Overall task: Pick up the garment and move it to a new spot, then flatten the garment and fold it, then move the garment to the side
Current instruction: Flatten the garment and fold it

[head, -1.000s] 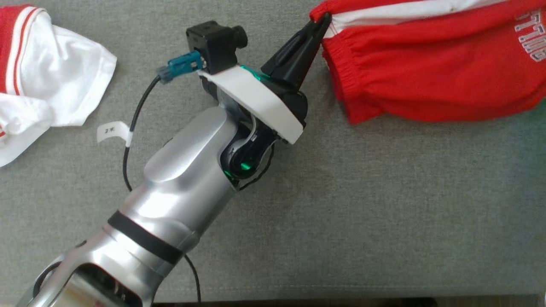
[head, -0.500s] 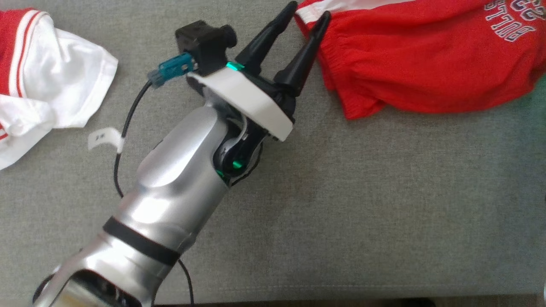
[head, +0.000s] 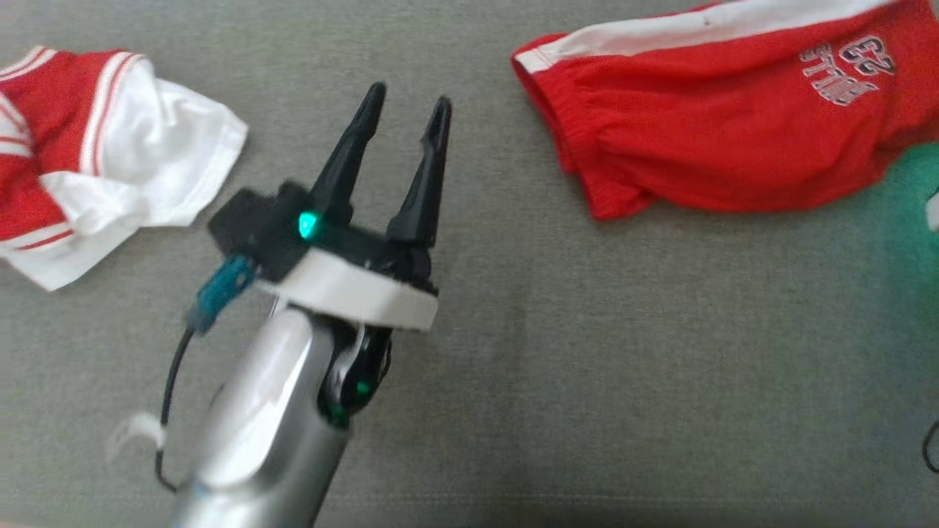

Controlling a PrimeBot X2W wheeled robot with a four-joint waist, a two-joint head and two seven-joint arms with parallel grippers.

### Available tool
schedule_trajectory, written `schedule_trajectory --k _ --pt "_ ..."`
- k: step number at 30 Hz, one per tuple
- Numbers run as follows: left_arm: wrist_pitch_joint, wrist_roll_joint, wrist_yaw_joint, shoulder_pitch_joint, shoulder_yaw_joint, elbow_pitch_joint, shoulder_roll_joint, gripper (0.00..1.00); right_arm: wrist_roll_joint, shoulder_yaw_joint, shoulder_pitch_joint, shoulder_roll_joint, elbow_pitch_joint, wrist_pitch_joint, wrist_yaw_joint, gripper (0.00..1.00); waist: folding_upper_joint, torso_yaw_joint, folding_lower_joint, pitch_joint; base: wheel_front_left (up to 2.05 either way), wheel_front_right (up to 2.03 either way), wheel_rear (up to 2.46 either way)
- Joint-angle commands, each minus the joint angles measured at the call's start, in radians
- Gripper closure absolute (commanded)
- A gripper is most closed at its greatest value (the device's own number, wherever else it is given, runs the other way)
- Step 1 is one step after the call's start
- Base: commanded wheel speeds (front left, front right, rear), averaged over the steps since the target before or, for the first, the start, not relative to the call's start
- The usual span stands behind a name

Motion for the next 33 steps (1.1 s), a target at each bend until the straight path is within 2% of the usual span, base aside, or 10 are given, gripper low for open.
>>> schedule_trajectory --k 1,5,12,19,20,21,22,28,33 --pt "-0.005 0.015 0.008 0.003 0.041 -0.053 0.009 0.0 -0.01 0.006 -0.015 -0.019 -0.018 -0.004 0.007 0.0 0.0 0.021 0.0 -0.011 0.0 0.0 0.0" --pt "-0.005 0.049 0.03 0.084 0.056 -0.127 0.009 0.0 -0.033 -0.04 -0.05 -0.039 0.061 0.028 0.007 0.0 0.0 0.066 0.0 -0.01 0.0 0.0 0.0" --pt "-0.005 0.074 0.041 0.143 0.06 -0.19 0.009 0.0 -0.076 -0.103 -0.128 -0.103 0.18 0.086 0.007 0.0 0.0 0.137 0.0 0.024 0.0 0.0 0.0" --pt "-0.005 0.079 0.052 0.145 0.067 -0.209 0.009 0.0 -0.097 -0.126 -0.163 -0.121 0.296 0.144 0.007 0.0 0.0 0.16 0.0 0.041 0.0 0.0 0.0" --pt "-0.005 0.081 0.053 0.147 0.069 -0.207 0.009 0.0 -0.096 -0.125 -0.162 -0.116 0.303 0.14 0.007 0.32 0.0 0.157 0.0 0.036 0.0 0.0 0.0" --pt "-0.005 0.084 0.055 0.15 0.072 -0.203 0.009 0.0 -0.091 -0.124 -0.161 -0.107 0.308 0.129 0.007 0.77 0.0 0.153 0.0 0.027 0.0 0.0 0.0" --pt "-0.005 0.089 0.056 0.156 0.075 -0.196 0.009 0.0 -0.084 -0.127 -0.159 -0.099 0.311 0.11 0.007 1.0 0.0 0.147 0.0 0.016 0.0 0.0 0.0" --pt "-0.005 0.126 0.064 0.21 0.115 -0.159 0.009 0.0 -0.093 -0.104 -0.102 -0.063 0.35 0.014 0.007 1.0 0.0 0.089 0.0 -0.083 0.0 0.0 0.0" --pt "-0.005 0.146 0.056 0.248 0.137 -0.145 0.009 0.0 -0.121 -0.117 -0.067 -0.076 0.365 -0.042 0.007 1.0 0.0 0.049 0.0 -0.134 0.0 0.0 0.0"
